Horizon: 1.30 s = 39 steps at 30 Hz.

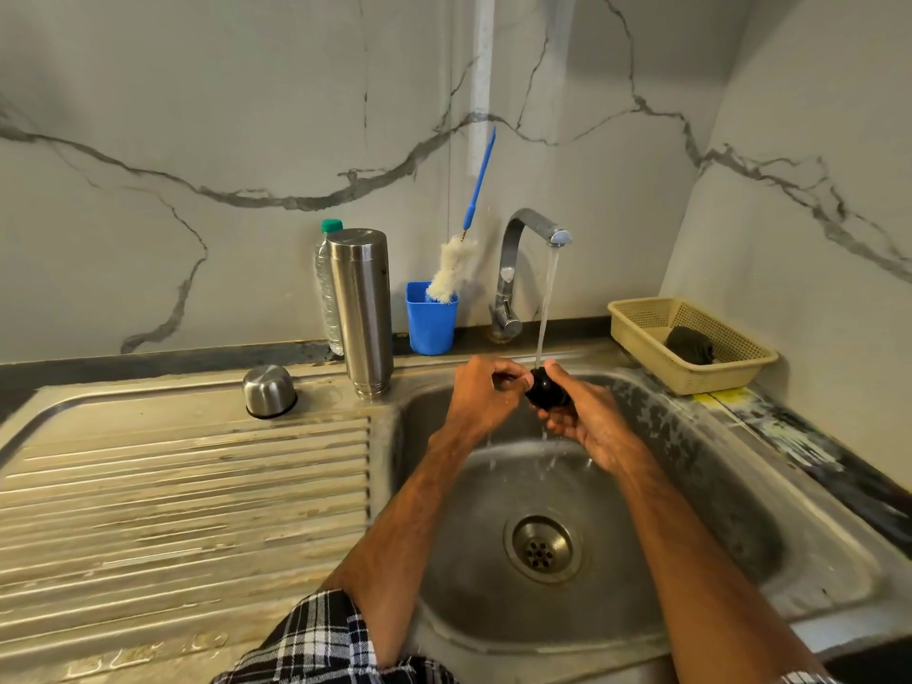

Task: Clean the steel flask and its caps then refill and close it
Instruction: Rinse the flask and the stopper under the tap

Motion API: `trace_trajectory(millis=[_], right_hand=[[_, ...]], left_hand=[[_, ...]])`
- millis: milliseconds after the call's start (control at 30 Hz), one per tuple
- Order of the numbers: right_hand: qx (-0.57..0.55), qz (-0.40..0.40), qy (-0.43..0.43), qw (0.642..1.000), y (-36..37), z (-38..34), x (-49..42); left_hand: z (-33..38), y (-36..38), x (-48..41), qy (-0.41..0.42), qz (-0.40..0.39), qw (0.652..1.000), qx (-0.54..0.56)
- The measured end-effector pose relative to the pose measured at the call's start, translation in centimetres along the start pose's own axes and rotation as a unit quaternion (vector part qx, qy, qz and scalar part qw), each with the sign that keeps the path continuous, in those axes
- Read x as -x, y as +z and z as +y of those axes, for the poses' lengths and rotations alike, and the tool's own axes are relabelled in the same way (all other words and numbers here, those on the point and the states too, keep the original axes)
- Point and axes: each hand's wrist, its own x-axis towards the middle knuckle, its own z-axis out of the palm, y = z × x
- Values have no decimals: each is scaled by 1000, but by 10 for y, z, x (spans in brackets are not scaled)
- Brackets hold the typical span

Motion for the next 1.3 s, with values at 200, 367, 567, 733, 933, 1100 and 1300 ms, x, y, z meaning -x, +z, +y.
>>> trace_trajectory(millis=[200,367,567,733,933,1100,1300], right_hand=[[-4,17,-4,1000,-1,-2,0],[-31,13,13,999,0,-4,3],[-73,-52,33,995,-1,-8,8],[-123,-62,35,990,-3,-11,9],[-135,-69,27,988,-6,-8,5],[-52,-94,-10,994,-6,-7,5],[187,0,-96,978,4,-6,5]], left_hand=[[1,1,2,5,-36,999,-6],[4,-2,3,22,-32,999,-2],[6,-1,-1,25,32,998,49],[10,1,0,40,33,997,58],[15,2,-1,28,53,996,63],[12,2,0,38,58,996,55],[3,3,-1,-6,37,999,26]])
